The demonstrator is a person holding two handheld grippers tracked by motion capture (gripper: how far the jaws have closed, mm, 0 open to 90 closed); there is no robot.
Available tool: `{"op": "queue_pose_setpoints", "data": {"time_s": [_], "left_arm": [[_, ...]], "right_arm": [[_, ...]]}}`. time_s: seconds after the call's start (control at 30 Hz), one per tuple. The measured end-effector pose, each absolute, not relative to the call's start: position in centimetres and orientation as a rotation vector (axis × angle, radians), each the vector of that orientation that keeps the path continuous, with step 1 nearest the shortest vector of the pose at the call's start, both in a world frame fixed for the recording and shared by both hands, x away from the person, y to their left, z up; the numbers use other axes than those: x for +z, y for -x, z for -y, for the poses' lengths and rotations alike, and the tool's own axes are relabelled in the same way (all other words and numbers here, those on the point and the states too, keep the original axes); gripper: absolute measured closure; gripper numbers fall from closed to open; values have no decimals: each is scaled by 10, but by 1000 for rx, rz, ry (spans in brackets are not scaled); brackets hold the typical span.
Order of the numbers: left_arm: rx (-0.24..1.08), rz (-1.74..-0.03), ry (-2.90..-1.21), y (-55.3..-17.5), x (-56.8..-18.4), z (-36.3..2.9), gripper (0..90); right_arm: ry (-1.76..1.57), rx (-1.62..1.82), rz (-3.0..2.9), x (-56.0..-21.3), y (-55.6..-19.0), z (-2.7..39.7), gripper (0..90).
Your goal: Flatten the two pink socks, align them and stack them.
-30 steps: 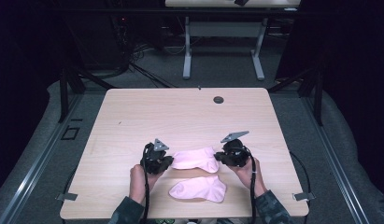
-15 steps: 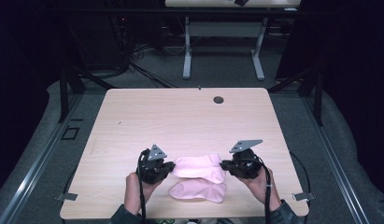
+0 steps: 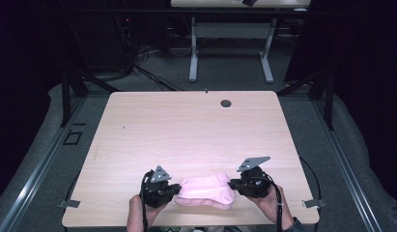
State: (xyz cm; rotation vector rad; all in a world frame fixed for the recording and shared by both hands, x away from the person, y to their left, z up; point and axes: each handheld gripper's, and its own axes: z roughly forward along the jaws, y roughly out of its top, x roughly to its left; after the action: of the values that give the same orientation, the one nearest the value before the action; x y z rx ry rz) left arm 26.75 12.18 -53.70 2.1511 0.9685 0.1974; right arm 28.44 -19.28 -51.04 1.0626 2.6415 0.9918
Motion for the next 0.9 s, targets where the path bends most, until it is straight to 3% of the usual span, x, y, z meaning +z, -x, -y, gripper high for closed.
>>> {"op": "queue_pose_setpoints", "data": {"time_s": [0.27,0.57,0.67,0.7,0.8,0.87,0.9], "left_arm": [[238,-989,-2185,-259,-559,-116,849],[266,-998,-2213,-261,-563,-117,826],[281,-991,-2217,-261,-564,-119,770],[289,-969,-2222,-260,-564,-119,740],[341,-951,-2231,-260,-560,-120,565],[356,-984,-2204,-261,-557,-121,404],[365,-1004,-2185,-262,-556,-122,404]], "right_arm": [[-1055,931,-2700,-543,-291,192,831],[-1073,936,-2701,-553,-296,191,813],[-1081,916,-2700,-557,-296,190,780],[-1076,912,-2708,-558,-296,190,728],[-1054,888,-2716,-557,-295,191,633],[-1055,942,-2700,-551,-293,194,498],[-1055,942,-2700,-551,-293,194,498]]}}
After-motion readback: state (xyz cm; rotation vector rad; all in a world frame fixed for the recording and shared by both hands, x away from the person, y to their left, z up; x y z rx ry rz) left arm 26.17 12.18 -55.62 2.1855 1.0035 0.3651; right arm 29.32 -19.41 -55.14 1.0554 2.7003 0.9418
